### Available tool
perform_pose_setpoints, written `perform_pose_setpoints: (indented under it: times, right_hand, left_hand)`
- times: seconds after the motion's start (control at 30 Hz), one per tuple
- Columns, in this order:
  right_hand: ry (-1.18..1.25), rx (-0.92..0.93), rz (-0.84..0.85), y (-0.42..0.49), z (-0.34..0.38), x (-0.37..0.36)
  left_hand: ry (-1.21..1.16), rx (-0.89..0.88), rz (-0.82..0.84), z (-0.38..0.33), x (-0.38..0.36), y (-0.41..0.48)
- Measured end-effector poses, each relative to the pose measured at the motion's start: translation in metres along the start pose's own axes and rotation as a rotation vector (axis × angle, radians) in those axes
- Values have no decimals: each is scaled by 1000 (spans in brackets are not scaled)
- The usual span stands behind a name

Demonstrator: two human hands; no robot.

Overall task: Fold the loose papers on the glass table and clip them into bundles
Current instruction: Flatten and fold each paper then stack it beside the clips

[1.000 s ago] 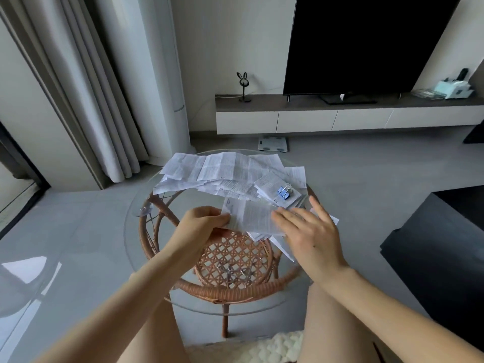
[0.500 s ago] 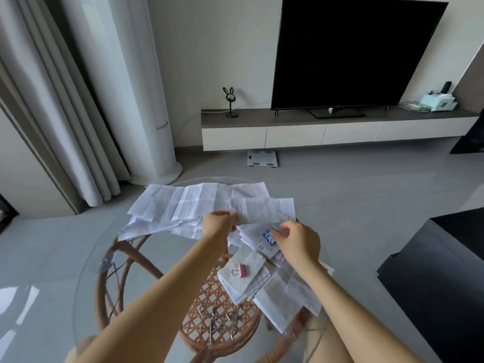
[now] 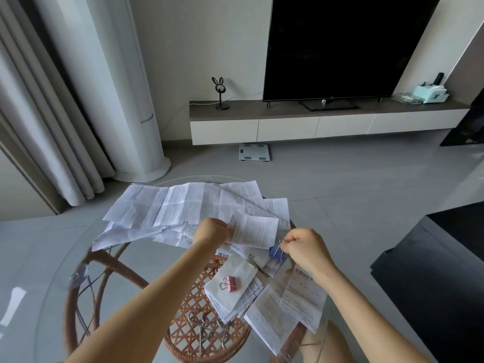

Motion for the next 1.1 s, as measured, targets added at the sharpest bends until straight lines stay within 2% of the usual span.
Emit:
perform_pose_setpoints:
  times: [0.1, 0.27, 0.43, 0.57, 0.67, 0.73, 0.8, 0.9, 0.97, 1.1]
  right_hand:
    - [35, -2, -96, 4, 14, 12]
    - [-186, 94, -249, 3, 36, 5]
    - [-330, 170, -49, 14, 27, -28]
    - [-320, 217, -40, 16, 31, -23]
    - [-340, 273, -60, 15, 37, -19]
    - [-346, 301, -75, 15, 40, -16]
    - [-350, 317, -84, 14, 39, -15]
    - [-389, 366, -111, 14, 41, -14]
    - [-422, 397, -109, 13, 38, -15]
    - [-449, 489, -81, 13, 36, -25]
  left_hand:
    - [74, -30, -1, -5, -2, 0]
    - [171, -74, -2, -7, -4, 3]
    - [186, -134, 26, -9, -5, 7]
    - [190, -186, -42, -10, 8, 6]
    - [379, -287, -266, -4, 31, 7]
    - [594, -374, -428, -4, 44, 7]
    - [835, -467, -512, -2, 46, 9]
    - [1061, -583, -508, -1, 45, 19]
    - [1164, -594, -461, 5, 44, 31]
    - [1106, -662, -397, 8, 45, 43]
Point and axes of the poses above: each hand's wrist, its own y-axis towards the middle knuckle, its own x-axis out of the back of the hand, z = x × y, the point moved 6 cm from there along y, towards the middle knuckle, and after that the axes turned 10 degrees about y, right-handed, at the moved point
